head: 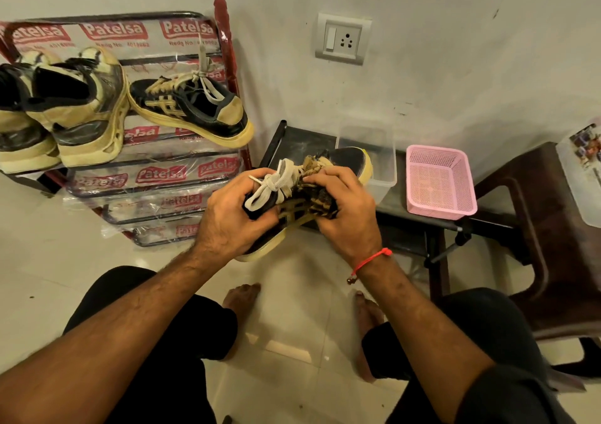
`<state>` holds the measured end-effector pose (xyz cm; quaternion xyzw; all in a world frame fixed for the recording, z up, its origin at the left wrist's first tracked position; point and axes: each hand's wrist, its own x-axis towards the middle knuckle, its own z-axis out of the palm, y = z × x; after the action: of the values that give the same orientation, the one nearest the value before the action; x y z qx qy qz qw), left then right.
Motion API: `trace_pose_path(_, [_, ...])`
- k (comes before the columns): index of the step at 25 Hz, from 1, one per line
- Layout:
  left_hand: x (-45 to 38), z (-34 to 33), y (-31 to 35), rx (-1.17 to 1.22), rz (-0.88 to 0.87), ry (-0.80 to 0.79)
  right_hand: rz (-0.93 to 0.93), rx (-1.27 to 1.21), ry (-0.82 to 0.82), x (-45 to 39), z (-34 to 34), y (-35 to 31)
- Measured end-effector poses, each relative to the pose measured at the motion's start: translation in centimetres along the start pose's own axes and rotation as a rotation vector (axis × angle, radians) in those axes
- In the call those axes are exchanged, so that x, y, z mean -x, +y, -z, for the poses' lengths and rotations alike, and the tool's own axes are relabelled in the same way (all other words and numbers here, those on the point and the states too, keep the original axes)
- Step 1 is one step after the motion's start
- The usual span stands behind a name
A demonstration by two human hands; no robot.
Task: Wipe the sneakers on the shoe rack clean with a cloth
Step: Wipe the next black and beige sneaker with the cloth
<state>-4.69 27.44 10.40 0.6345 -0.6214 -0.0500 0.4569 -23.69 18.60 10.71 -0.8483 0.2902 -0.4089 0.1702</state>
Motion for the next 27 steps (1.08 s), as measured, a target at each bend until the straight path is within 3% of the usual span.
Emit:
trace_pose_path(5, [-0.1,0.1,0.1,0.023,0.045,-0.033,-0.199,0.14,0.105,-0.8,1.8,3.6])
trace_pose_path(9, [-0.1,0.2,0.3,0.051,0.12,0.016,0.002,0.072,-0.035,0.7,-0.7,0.0])
trace_pose_path(11, [-0.2,0.2,0.4,0.049,0.166,0.012,-0.008,0.106,-0.062,0.0,-0.6,1.3])
trace_pose_path(16, [-0.5,0.6,-0.2,0.076,0.39,-0.025,-0.42,0.087,0.088,-1.0,2.3,4.8])
trace_pose_path(19, [-0.7,0.6,0.2,0.119,0.441,-0.028,-0.35,0.034,0.094,-1.4,2.7,3.6])
trace_pose_path(24, [-0.5,0.5,0.4,0.154,0.459,-0.041,-0.318,-0.03,-0.18,-0.8,0.8,2.1])
trace_pose_path(27, [-0.6,0.5,0.5,0.176,0.491,-0.045,-0.333,-0.013,-0.089,-0.9,0.8,2.9])
